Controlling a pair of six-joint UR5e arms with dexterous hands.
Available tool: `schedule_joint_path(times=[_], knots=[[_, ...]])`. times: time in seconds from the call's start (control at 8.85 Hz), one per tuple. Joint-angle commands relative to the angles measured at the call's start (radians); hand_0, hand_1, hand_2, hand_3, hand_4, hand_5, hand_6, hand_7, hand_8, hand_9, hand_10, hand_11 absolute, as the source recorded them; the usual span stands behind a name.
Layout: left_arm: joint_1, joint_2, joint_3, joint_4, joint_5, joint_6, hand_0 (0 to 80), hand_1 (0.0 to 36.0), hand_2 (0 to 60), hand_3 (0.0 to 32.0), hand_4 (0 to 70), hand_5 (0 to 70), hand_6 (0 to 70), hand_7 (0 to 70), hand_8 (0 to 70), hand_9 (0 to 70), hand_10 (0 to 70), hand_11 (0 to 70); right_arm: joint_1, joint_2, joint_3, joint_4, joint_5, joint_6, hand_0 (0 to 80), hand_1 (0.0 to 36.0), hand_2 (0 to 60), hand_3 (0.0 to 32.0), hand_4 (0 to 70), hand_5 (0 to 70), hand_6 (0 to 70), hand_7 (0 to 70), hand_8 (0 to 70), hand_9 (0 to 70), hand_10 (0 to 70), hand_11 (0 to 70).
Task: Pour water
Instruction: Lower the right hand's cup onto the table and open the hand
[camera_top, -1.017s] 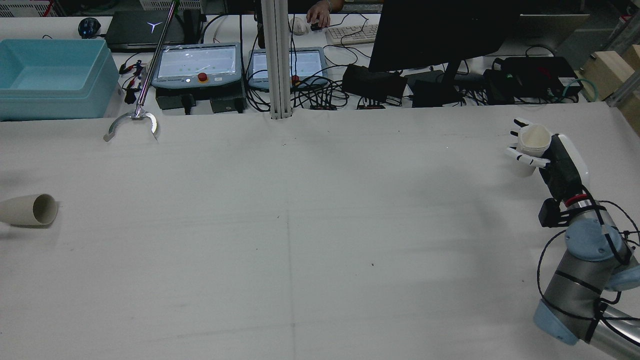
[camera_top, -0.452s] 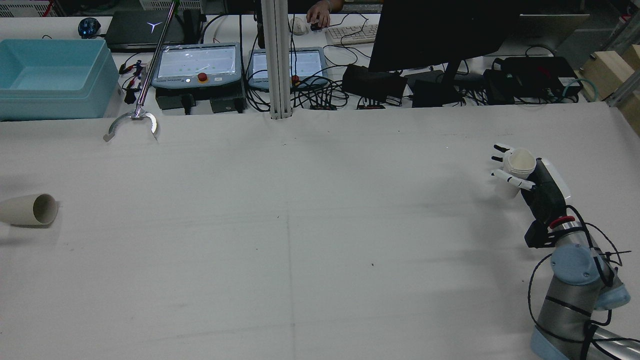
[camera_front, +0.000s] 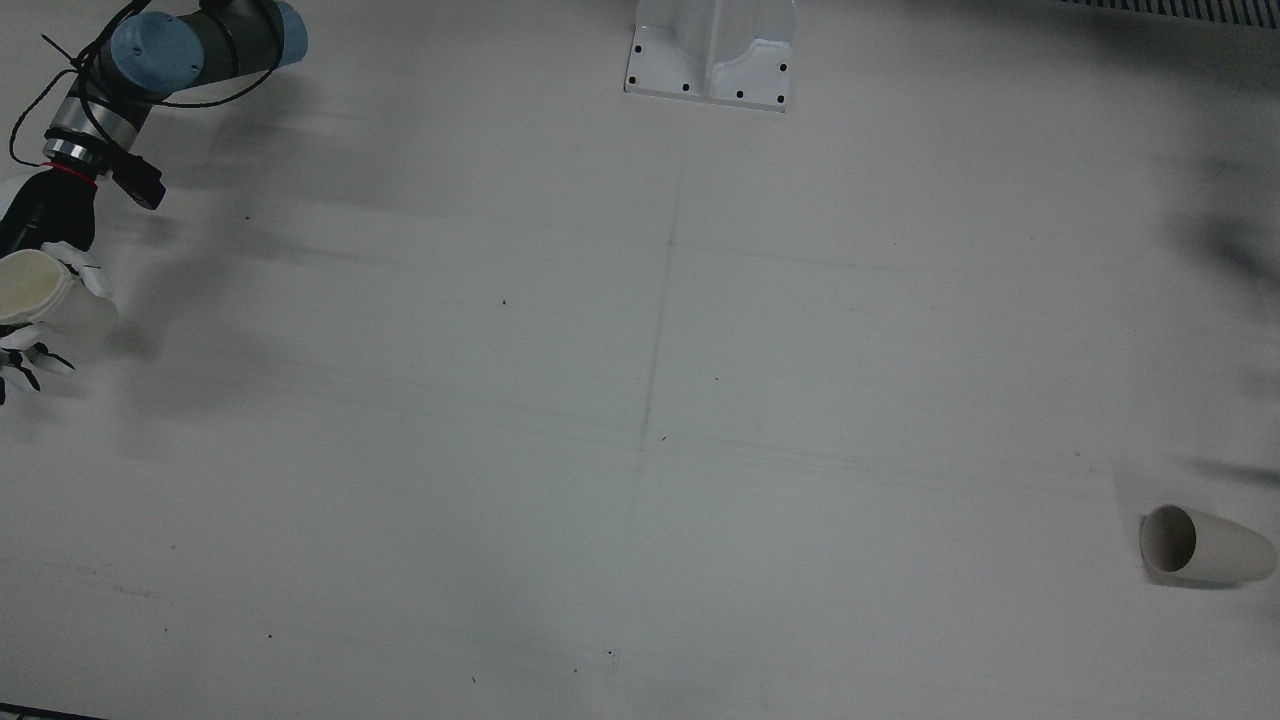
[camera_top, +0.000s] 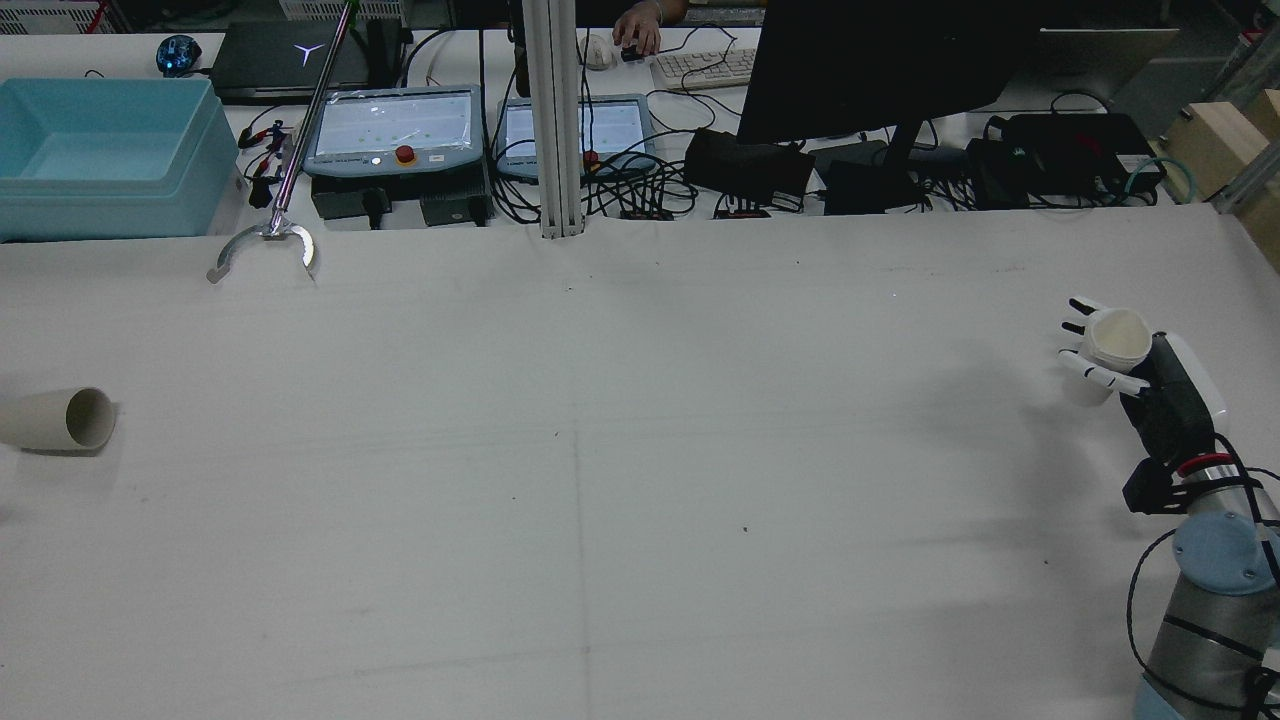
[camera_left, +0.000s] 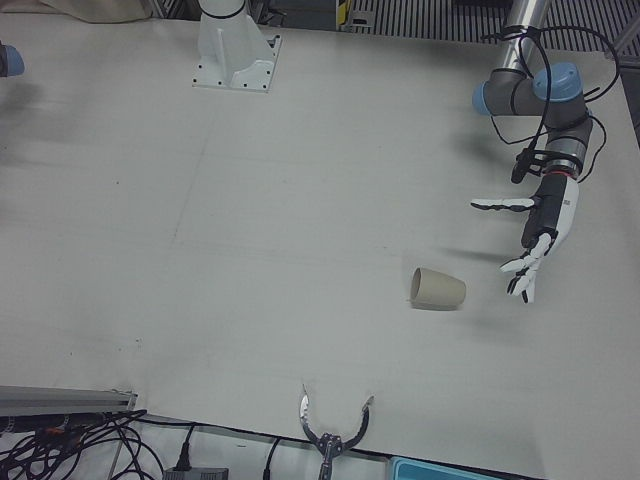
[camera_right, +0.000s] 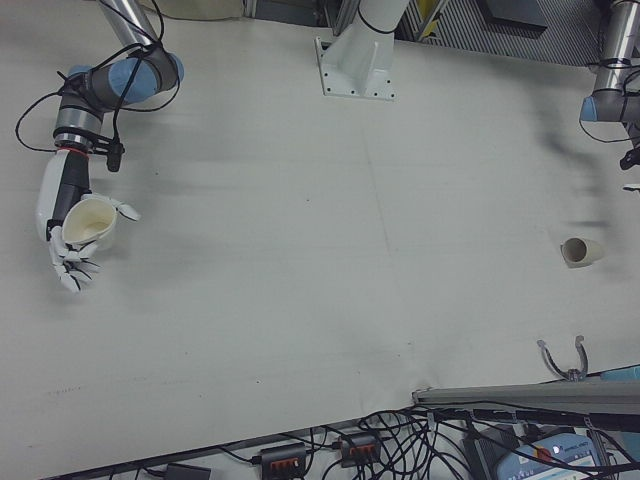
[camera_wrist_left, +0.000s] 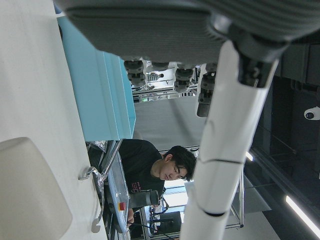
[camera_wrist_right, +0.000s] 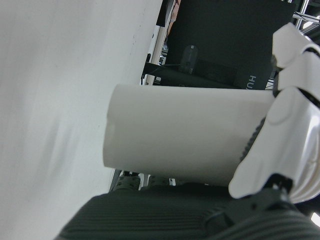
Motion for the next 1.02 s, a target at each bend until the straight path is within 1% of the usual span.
schedule_joint_path(times=[0.0, 0.11, 0.23, 0.34, 0.45, 0.56, 0.68, 0.79, 0.9], knots=[[0.0, 0.008, 0.008, -0.018, 0.0, 0.002, 80.0, 27.8, 0.0, 0.0, 19.4, 17.9, 6.6, 9.1, 0.3, 0.4, 5.5, 11.3, 0.081, 0.013, -0.073, 0.106, -0.016, -0.067, 47.7, 13.6, 23.9, 0.0, 22.4, 70.0, 16.5, 17.7, 18.9, 27.6, 22.7, 33.8], [0.0, 0.009, 0.013, -0.026, 0.0, 0.002, 80.0, 27.8, 0.0, 0.0, 19.4, 17.9, 6.6, 9.1, 0.3, 0.4, 5.5, 11.3, 0.1, 0.064, -0.116, 0.128, -0.016, -0.069, 47.2, 13.1, 23.8, 0.0, 22.9, 70.0, 16.5, 17.9, 19.3, 28.2, 23.2, 34.5], [0.0, 0.012, 0.031, -0.047, -0.002, 0.002, 80.0, 27.7, 0.0, 0.0, 19.4, 17.9, 6.6, 9.0, 0.3, 0.4, 5.5, 11.4, 0.106, 0.079, -0.147, 0.141, -0.014, -0.066, 46.5, 12.1, 24.1, 0.0, 23.2, 70.0, 16.0, 17.9, 19.7, 29.0, 24.2, 35.8], [0.0, 0.017, 0.048, -0.069, -0.002, 0.005, 80.0, 27.7, 0.0, 0.0, 19.4, 17.8, 6.6, 9.0, 0.3, 0.4, 5.5, 11.3, 0.115, 0.078, -0.15, 0.144, -0.014, -0.067, 45.1, 9.1, 18.2, 0.0, 21.4, 70.0, 15.6, 18.4, 19.8, 29.3, 24.6, 36.3], [0.0, 0.017, 0.059, -0.08, -0.003, 0.006, 80.0, 27.7, 0.0, 0.0, 19.4, 17.8, 6.5, 8.9, 0.3, 0.3, 5.5, 11.3, 0.12, 0.079, -0.153, 0.144, -0.016, -0.069, 41.1, 6.2, 13.1, 0.0, 16.1, 68.7, 14.8, 19.0, 19.5, 29.4, 24.7, 36.3], [0.0, 0.017, 0.06, -0.086, -0.003, 0.006, 80.0, 27.6, 0.0, 0.0, 19.6, 18.2, 6.4, 8.9, 0.2, 0.3, 5.5, 11.4, 0.114, 0.084, -0.155, 0.145, -0.017, -0.069, 39.1, 5.5, 11.6, 0.0, 12.9, 44.9, 13.6, 18.1, 17.3, 26.6, 22.3, 32.8], [0.0, 0.017, 0.063, -0.092, -0.003, 0.008, 80.0, 27.6, 0.0, 0.0, 19.7, 18.4, 6.4, 8.8, 0.2, 0.3, 5.6, 11.4, 0.112, 0.084, -0.167, 0.151, -0.016, -0.069, 39.3, 6.2, 10.2, 0.0, 10.9, 6.7, 10.9, 14.7, 13.6, 21.5, 19.2, 28.5], [0.0, 0.017, 0.063, -0.095, -0.005, 0.008, 80.0, 27.7, 0.0, 0.0, 20.0, 18.6, 6.4, 8.7, 0.2, 0.3, 5.5, 11.3, 0.107, 0.084, -0.202, 0.174, -0.016, -0.069, 39.2, 7.1, 8.3, 0.0, 3.9, 0.0, 5.8, 7.8, 7.9, 13.6, 15.2, 22.9], [0.0, 0.017, 0.065, -0.098, -0.005, 0.01, 80.0, 27.7, 0.0, 0.0, 19.9, 18.5, 6.4, 8.7, 0.2, 0.3, 5.6, 11.4, 0.101, 0.084, -0.245, 0.199, -0.016, -0.07, 38.7, 7.4, 7.1, 0.0, 0.2, 0.0, 1.4, 2.5, 4.0, 8.1, 12.1, 18.6]])
